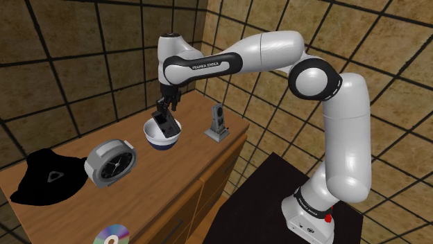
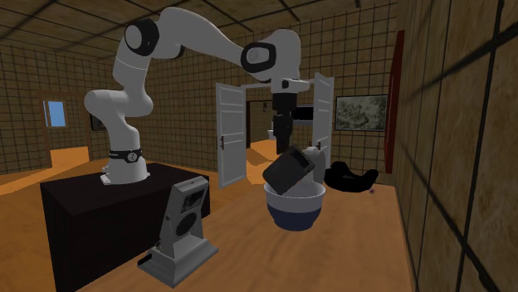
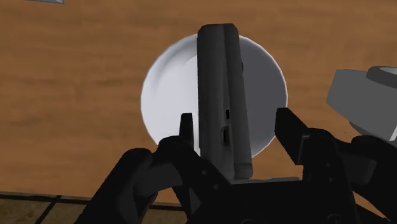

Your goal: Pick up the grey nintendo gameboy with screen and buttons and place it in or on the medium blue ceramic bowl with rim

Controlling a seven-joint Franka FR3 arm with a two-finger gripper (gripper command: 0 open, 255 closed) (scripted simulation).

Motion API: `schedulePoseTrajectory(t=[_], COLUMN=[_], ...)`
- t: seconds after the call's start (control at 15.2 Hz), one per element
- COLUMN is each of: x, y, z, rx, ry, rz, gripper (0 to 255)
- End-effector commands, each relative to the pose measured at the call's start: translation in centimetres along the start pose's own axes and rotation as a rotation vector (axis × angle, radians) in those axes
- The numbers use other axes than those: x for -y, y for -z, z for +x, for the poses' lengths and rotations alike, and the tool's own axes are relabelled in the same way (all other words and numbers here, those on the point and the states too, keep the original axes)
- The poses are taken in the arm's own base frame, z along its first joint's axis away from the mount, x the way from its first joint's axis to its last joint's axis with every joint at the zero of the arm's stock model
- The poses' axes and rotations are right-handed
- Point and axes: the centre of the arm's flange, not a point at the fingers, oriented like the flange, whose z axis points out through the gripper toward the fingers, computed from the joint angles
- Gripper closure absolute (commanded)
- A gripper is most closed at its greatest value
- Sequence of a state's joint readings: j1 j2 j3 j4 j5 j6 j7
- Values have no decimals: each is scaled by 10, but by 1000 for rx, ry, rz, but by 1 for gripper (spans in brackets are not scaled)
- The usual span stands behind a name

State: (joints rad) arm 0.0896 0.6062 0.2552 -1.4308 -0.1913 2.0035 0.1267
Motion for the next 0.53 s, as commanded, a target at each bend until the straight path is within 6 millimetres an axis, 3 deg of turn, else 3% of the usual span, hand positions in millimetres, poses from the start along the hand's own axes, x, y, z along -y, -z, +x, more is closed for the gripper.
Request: schedulePoseTrajectory(t=[0.0,0.26,0.46], x=[1,1,1], y=[-3,-4,35], z=[-1,-1,-1], rx=[7,7,7], ry=[1,1,1], rz=[0,0,0], gripper=[0,0,0])
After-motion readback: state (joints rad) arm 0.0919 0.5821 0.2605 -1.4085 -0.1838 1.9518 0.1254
